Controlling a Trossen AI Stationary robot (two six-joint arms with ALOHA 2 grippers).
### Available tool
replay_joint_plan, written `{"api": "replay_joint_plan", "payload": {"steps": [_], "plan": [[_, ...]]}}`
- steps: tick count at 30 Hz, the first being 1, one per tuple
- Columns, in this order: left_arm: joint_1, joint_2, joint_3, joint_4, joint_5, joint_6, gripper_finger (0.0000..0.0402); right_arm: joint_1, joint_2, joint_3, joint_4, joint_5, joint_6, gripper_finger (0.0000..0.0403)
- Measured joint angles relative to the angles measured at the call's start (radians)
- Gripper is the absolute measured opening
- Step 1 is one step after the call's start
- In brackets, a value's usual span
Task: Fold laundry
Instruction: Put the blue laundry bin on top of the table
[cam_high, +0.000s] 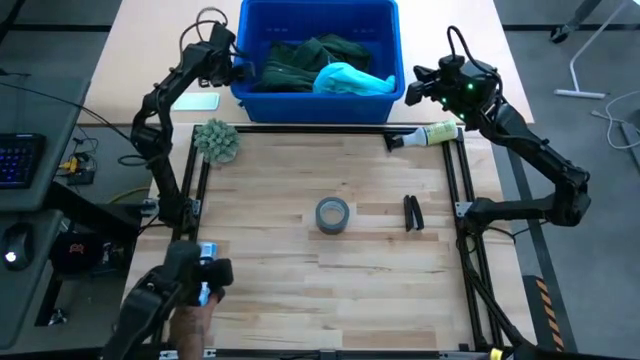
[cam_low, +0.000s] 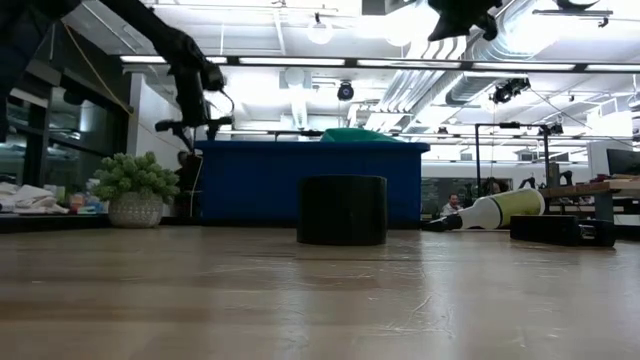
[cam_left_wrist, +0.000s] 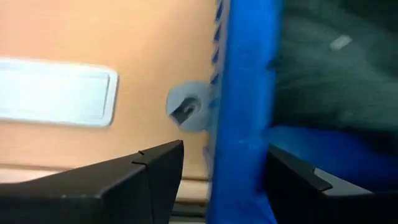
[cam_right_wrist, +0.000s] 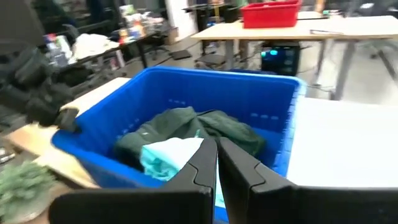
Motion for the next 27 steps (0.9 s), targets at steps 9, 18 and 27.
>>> {"api": "replay_joint_plan", "payload": {"steps": [9, 18, 27], "plan": [[-0.005, 0.046, 0.0, -0.004, 0.069, -0.017, 0.0184, -0.092, 0.232, 0.266, -0.126, -0.003, -0.012, 0.0001], [-0.007, 0.041, 0.001, -0.014, 0.122, 0.009, 0.0184, -0.256, 0.689, 0.837, -0.531, -0.21, -0.017, 0.0028], [-0.007, 0.042, 0.001, -0.008, 0.121, 0.062, 0.0184, -0.363, 0.912, 1.052, -0.829, -0.205, 0.154, 0.013]]}}
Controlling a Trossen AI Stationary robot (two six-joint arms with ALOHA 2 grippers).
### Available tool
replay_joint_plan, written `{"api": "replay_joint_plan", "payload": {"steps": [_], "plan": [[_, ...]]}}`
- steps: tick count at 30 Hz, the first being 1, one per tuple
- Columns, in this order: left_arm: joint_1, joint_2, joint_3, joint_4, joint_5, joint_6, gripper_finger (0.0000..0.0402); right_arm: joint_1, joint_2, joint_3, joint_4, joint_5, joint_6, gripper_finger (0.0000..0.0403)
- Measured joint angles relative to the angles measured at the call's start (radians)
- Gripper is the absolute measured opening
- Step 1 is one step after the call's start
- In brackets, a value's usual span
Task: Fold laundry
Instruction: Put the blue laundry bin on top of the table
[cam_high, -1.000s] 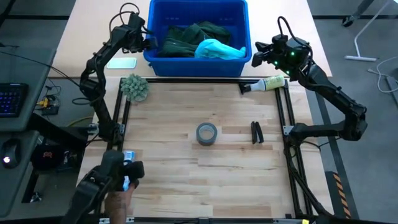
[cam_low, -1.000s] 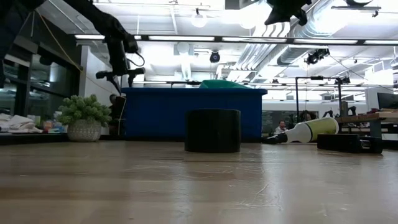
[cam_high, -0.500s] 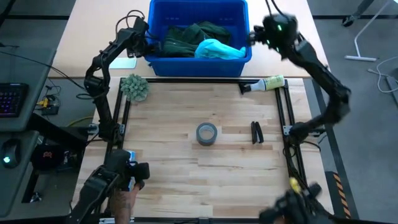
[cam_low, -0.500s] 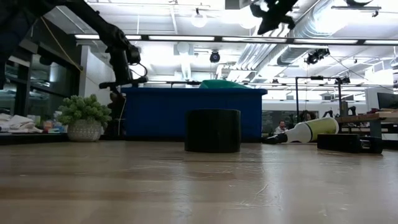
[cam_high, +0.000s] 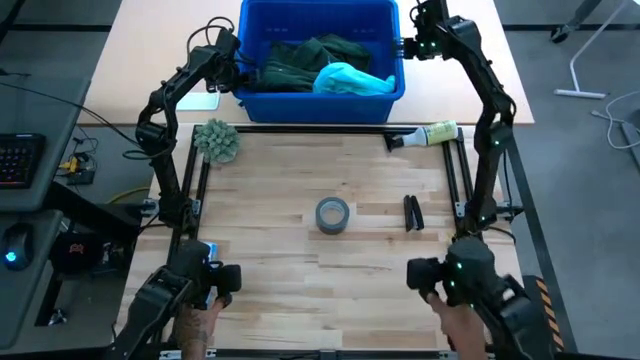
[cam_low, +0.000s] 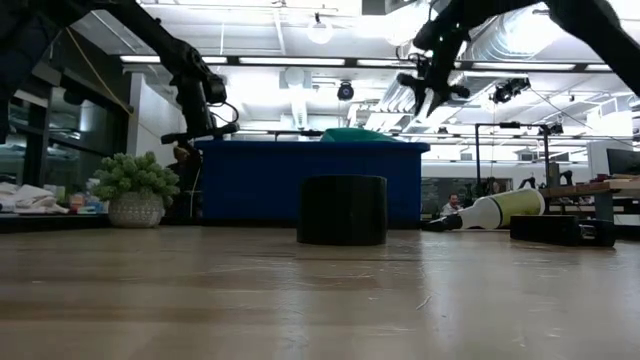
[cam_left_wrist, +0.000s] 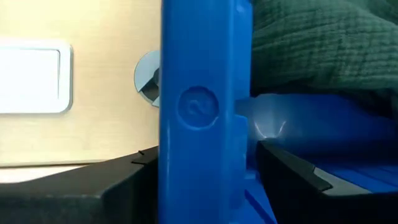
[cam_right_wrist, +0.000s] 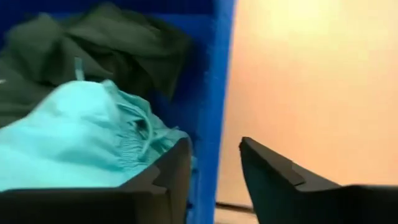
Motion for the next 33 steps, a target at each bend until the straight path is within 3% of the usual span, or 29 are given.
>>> {"api": "replay_joint_plan", "payload": {"steps": [6, 11, 25, 29, 32, 33], "plan": [[-0.001, 0.0, 0.0, 0.001, -0.008, 0.009, 0.0184, 0.009, 0.066, 0.0, 0.024, 0.003, 0.023, 0.0164], [-0.001, 0.0, 0.0, 0.001, -0.008, 0.017, 0.0184, 0.027, 0.133, 0.001, 0.047, 0.098, 0.024, 0.0165], [-0.001, 0.0, 0.0, 0.001, -0.009, 0.03, 0.0179, 0.026, 0.231, 0.001, 0.059, 0.128, 0.024, 0.0152], [-0.009, 0.0, 0.0, -0.004, -0.018, 0.095, 0.0125, 0.026, 0.23, 0.001, 0.058, 0.101, 0.028, 0.0073], [-0.011, 0.0, 0.001, 0.008, -0.025, 0.032, 0.0051, 0.017, 0.23, 0.001, 0.048, 0.06, 0.024, 0.0075], [-0.012, 0.0, 0.001, 0.01, -0.022, 0.025, 0.005, 0.017, 0.23, 0.001, 0.044, 0.058, 0.025, 0.0075]]}}
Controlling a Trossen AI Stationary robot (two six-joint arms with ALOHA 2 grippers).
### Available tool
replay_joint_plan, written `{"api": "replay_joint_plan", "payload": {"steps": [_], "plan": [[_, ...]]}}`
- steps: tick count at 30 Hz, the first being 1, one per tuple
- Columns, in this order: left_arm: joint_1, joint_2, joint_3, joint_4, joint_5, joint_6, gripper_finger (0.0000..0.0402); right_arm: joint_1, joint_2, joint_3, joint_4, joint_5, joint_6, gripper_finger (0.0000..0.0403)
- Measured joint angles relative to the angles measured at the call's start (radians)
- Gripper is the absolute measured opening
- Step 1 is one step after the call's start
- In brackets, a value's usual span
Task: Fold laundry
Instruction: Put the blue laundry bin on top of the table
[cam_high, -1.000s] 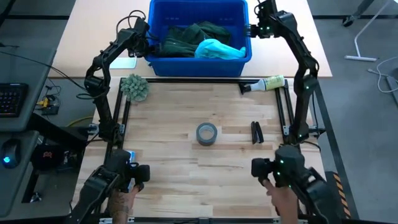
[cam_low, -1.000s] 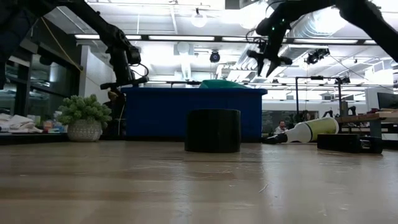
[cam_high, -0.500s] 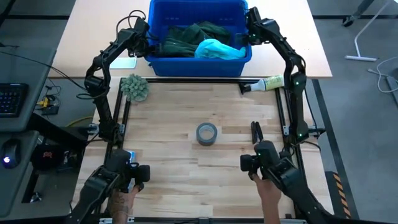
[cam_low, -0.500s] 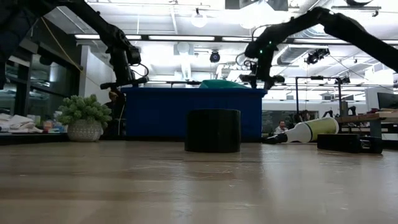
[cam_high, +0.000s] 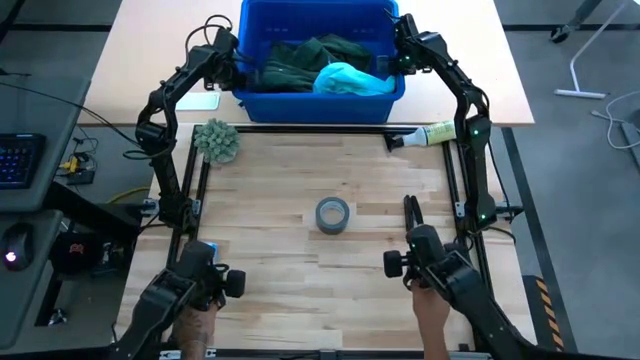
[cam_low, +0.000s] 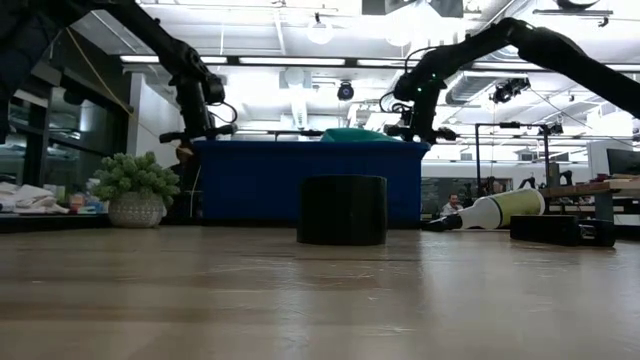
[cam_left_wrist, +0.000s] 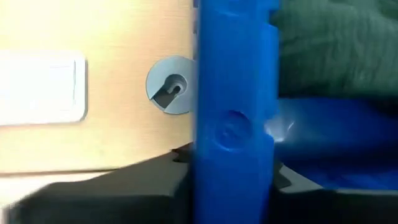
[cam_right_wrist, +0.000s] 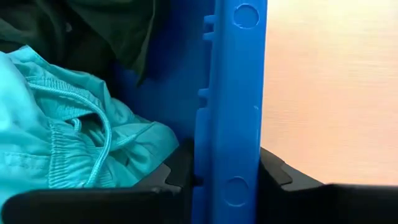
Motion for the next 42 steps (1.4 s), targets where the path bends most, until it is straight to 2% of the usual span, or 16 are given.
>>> {"api": "replay_joint_plan", "payload": {"steps": [7, 11, 19, 24, 33, 36, 42], "plan": [[-0.003, -0.017, -0.004, 0.033, 0.055, -0.015, 0.005, 0.001, -0.031, -0.003, -0.033, -0.021, -0.006, 0.0075], [-0.005, -0.074, -0.002, 0.037, 0.096, -0.048, 0.005, -0.003, -0.084, -0.005, -0.041, -0.033, -0.027, 0.0075], [-0.015, -0.175, 0.02, 0.015, 0.116, -0.083, 0.005, 0.009, -0.19, -0.005, -0.117, -0.055, -0.03, 0.0075], [-0.06, -0.257, 0.008, -0.06, 0.072, -0.078, 0.005, 0.043, -0.228, -0.002, -0.21, -0.056, -0.027, 0.0078], [-0.2, -0.272, 0.003, -0.284, -0.05, -0.111, 0.0054, 0.109, -0.243, -0.001, -0.454, -0.018, -0.023, 0.0085], [-0.248, -0.269, -0.015, -0.348, -0.107, -0.122, 0.0059, 0.123, -0.243, -0.002, -0.472, -0.015, -0.025, 0.0085], [-0.307, -0.293, -0.111, -0.346, -0.15, -0.149, 0.0066, 0.157, -0.25, -0.002, -0.468, 0.009, -0.027, 0.0085]]}}
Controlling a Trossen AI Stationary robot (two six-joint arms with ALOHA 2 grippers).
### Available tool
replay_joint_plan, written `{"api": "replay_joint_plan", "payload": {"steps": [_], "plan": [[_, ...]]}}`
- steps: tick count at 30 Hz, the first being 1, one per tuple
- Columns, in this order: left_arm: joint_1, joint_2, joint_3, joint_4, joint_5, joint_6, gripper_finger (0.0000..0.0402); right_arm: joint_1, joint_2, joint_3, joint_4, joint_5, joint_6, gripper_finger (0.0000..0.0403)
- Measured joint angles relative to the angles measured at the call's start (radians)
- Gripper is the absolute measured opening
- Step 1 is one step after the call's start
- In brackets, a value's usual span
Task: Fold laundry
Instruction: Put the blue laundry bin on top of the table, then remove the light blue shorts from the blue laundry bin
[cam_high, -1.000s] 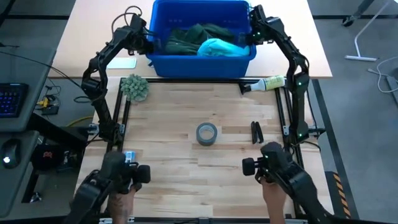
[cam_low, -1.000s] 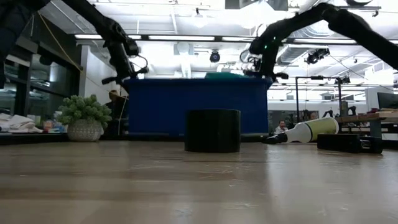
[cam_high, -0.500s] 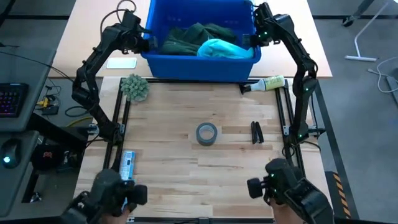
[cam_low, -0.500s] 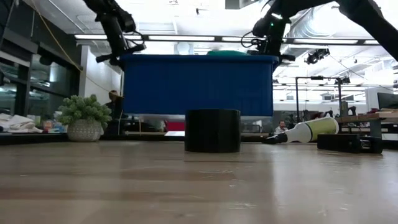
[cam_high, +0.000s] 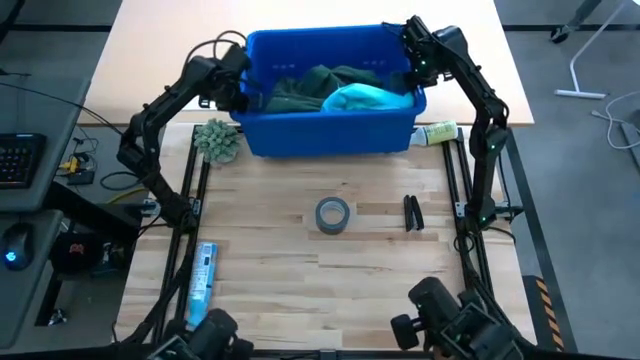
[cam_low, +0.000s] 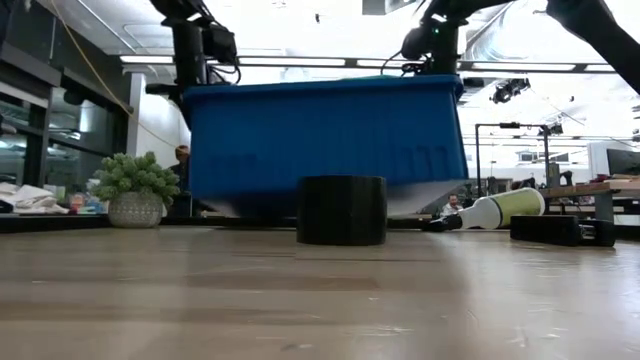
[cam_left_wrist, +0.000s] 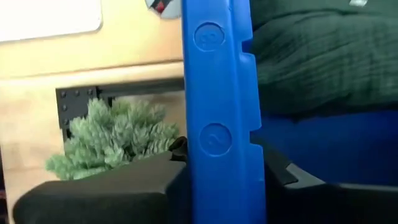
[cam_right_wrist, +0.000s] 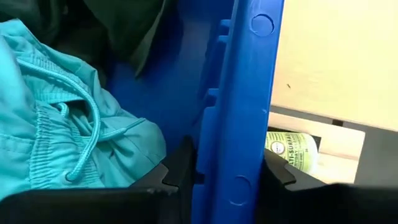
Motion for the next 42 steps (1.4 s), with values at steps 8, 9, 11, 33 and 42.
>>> {"api": "replay_joint_plan", "payload": {"steps": [8, 9, 11, 33, 42], "plan": [[-0.008, -0.03, -0.105, -0.001, 0.004, -0.017, 0.0098, 0.024, -0.001, 0.0, -0.002, -0.015, 0.055, 0.0083], [-0.007, -0.033, -0.113, -0.006, -0.004, 0.004, 0.0117, 0.026, -0.001, 0.0, 0.001, -0.015, 0.054, 0.0091], [-0.006, -0.036, -0.124, -0.023, -0.01, 0.026, 0.0155, 0.03, -0.001, 0.0, 0.009, -0.037, 0.042, 0.0123], [-0.037, -0.1, -0.132, 0.039, -0.088, -0.114, 0.0243, 0.04, -0.041, 0.0, 0.012, -0.046, 0.105, 0.0224], [-0.074, -0.147, -0.124, 0.112, -0.236, -0.135, 0.0243, 0.046, -0.077, 0.005, 0.029, -0.06, 0.112, 0.0224]]}}
